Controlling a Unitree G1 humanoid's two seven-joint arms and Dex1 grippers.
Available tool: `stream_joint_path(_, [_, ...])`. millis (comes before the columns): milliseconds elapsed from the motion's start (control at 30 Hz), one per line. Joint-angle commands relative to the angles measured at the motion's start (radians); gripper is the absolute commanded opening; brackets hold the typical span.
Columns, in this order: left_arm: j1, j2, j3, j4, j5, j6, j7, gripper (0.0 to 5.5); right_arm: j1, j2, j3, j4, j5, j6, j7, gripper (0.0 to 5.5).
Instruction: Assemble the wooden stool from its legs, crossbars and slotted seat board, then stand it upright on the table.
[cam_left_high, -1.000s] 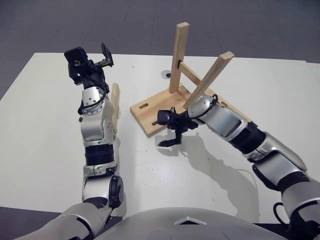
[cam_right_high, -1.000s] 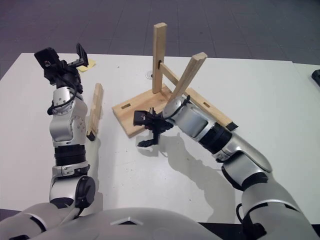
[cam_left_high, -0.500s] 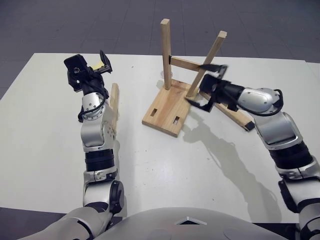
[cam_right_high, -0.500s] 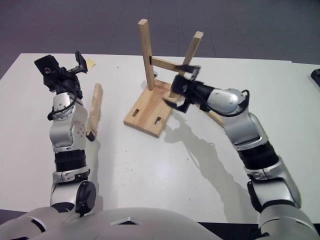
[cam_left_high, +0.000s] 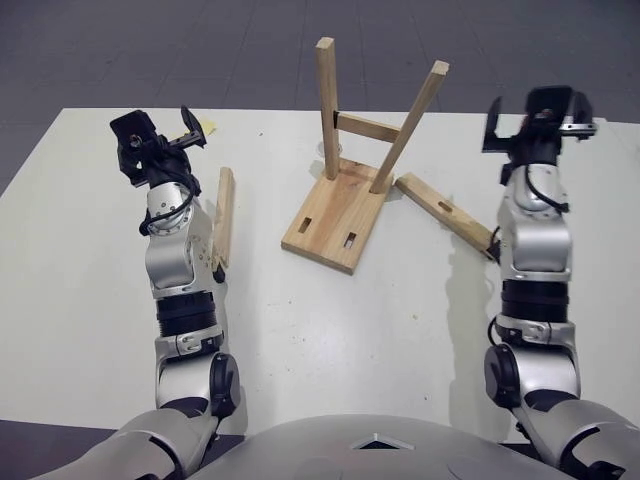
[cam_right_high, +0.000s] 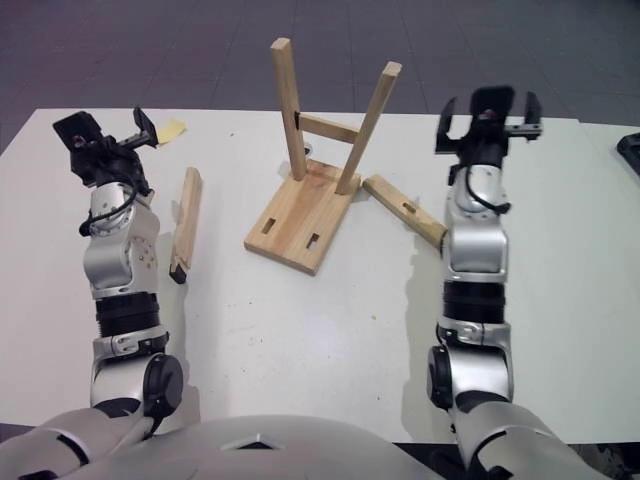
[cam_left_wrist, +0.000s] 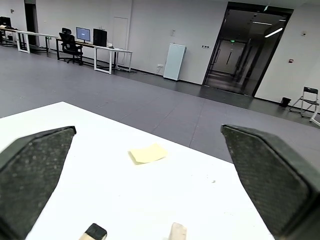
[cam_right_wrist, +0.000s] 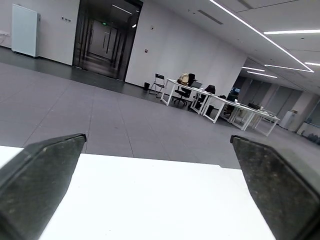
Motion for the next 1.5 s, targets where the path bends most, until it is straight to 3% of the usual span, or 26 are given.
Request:
stream_joint_path(33, [-0.020,-0.003,-0.031,0.037,0.013,0.002,-0.016,5.40,-0.114,0.048,0.062,0.135,-0.037,-0.100,-0.036,5.36])
stream_joint_path(167, [-0.015,0.004,-0.045,0.047,0.022,0.004,-0.019,5.40,-0.133,0.027,0.054,0.159,-0.066,-0.117,-0.078,5.36])
stream_joint_path(333, [0.014,0.040,-0.055,0.026,0.052,0.011,-0.036,5.40,-0.006,-0.044,-0.007,0.023,-0.068,-0.077,-0.056,5.36])
stream_joint_path(600, [0.183,0.266,-0.171,-0.055,0.130,-0.034,-0.330,5.40,0.294,-0.115,-0.110,-0.177,-0.046,-0.030,0.020,5.36])
stream_joint_path(767, [0.189,0.348,-0.074,0.074,0.129,-0.069,-0.336,5.40,0.366,-0.099,-0.124,-0.235,-0.046,-0.012,0.018,5.36])
stream_joint_path(900, [0.198,0.410,-0.075,0.206,0.149,-0.162,-0.377,5.40,0.400,-0.082,-0.136,-0.279,-0.033,0.003,0.015,5.36])
stream_joint_path(1267, [0.175,0.414,-0.094,0.542,0.113,-0.206,-0.483,5.40,0.413,-0.039,-0.127,-0.308,-0.031,0.019,0.013,5.36])
stream_joint_path(1500, [0.134,0.418,-0.104,0.594,0.033,-0.009,-0.652,5.40,0.390,-0.008,-0.120,-0.331,0.003,0.019,0.032,5.36])
